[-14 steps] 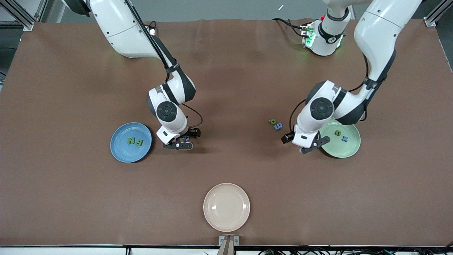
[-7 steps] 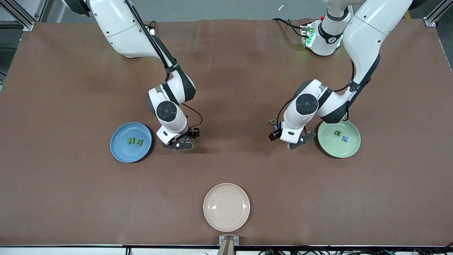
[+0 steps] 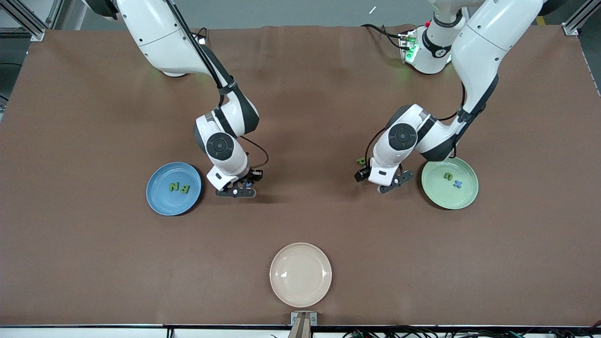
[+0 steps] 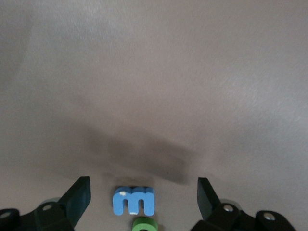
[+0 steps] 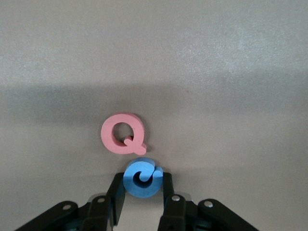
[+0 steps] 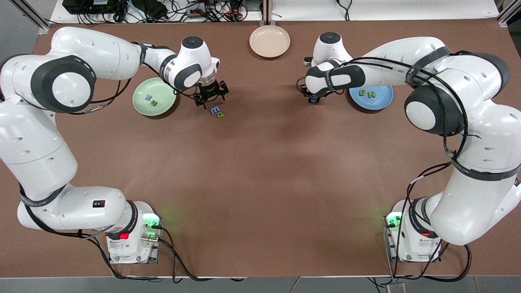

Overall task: Sort uppercase to blue plate, lowercase to green plate
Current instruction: 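Grasp the blue C and blue m with the right and left grippers, then place the C in the blue plate while the left gripper places m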

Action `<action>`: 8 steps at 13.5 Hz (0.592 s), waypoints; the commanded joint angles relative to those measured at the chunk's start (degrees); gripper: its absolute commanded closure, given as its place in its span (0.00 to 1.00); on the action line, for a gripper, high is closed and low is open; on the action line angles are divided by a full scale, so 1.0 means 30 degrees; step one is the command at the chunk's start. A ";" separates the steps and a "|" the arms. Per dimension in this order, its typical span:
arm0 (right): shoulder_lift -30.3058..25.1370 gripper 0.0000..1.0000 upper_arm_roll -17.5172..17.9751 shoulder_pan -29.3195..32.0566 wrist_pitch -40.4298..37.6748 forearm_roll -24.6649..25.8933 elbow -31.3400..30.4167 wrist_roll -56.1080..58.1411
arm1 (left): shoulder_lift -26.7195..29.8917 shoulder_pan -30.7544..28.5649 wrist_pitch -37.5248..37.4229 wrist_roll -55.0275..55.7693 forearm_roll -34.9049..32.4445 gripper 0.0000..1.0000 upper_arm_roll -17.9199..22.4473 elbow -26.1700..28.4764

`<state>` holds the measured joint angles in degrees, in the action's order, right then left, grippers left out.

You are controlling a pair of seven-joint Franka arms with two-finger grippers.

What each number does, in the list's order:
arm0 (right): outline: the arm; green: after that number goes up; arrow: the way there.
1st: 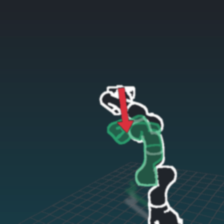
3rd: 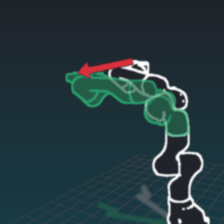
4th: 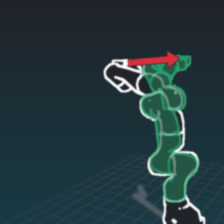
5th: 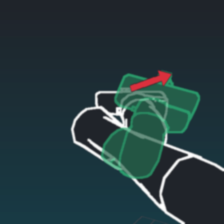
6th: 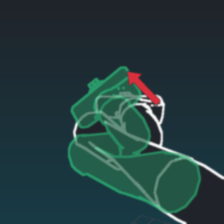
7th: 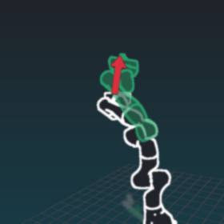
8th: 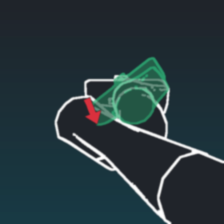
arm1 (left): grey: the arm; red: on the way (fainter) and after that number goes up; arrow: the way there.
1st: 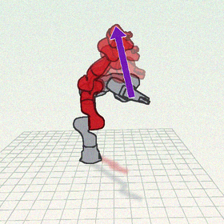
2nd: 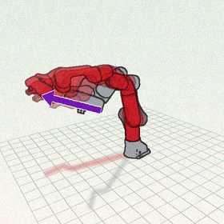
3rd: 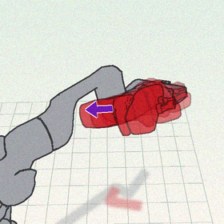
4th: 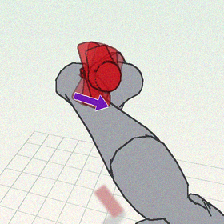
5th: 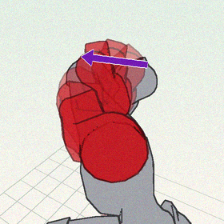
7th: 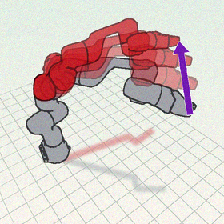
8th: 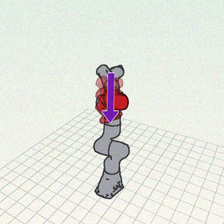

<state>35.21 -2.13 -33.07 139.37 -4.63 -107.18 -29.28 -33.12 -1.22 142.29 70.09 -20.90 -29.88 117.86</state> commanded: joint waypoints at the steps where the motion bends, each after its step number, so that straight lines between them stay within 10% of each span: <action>1: -0.0250 1.00 -0.0109 0.0269 -0.0427 -0.0185 -0.0515 0.0120 | 0.0142 0.0025 0.0354 0.0483 -0.0239 0.15 -0.0029 0.0497; 8: -0.1773 1.00 -0.0138 0.3545 -0.7690 -0.0156 0.2647 0.3629 | 0.0083 0.0258 0.0354 0.0454 -0.0239 0.28 -0.0029 0.0586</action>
<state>31.50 -3.35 -25.81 119.85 -4.67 -100.48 -22.33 -33.14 -0.80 142.32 70.11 -20.91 -29.89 119.00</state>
